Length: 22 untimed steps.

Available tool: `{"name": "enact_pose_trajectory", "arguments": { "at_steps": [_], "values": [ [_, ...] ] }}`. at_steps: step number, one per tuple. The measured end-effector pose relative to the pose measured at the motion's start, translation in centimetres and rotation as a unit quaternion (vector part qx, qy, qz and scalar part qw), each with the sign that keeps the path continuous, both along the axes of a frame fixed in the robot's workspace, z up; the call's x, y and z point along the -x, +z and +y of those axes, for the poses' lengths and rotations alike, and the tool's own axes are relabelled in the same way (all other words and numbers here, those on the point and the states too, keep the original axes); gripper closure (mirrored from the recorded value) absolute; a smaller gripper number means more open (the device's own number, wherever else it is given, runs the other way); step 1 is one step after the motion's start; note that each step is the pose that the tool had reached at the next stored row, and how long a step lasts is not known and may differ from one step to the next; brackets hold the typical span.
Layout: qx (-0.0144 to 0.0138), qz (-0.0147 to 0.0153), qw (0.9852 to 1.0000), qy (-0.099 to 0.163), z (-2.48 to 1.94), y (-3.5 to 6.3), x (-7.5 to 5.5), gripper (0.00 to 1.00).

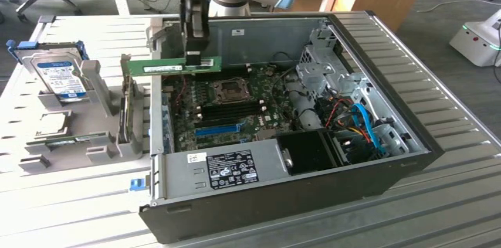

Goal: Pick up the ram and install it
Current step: 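Pick up the ram and move it above insertion slot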

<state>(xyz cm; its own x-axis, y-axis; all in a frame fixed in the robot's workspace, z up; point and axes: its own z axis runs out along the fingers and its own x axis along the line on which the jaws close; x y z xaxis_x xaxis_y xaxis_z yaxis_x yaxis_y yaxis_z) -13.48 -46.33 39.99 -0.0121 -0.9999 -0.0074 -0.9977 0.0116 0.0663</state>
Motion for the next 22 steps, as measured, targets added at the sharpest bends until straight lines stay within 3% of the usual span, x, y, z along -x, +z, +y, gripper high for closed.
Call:
{"name": "enact_pose_trajectory", "arguments": {
  "at_steps": [22],
  "values": [
    [0.0000,0.0064,1.0000,0.000,0.00,0.00,-5.5,0.88]
  ]
}}
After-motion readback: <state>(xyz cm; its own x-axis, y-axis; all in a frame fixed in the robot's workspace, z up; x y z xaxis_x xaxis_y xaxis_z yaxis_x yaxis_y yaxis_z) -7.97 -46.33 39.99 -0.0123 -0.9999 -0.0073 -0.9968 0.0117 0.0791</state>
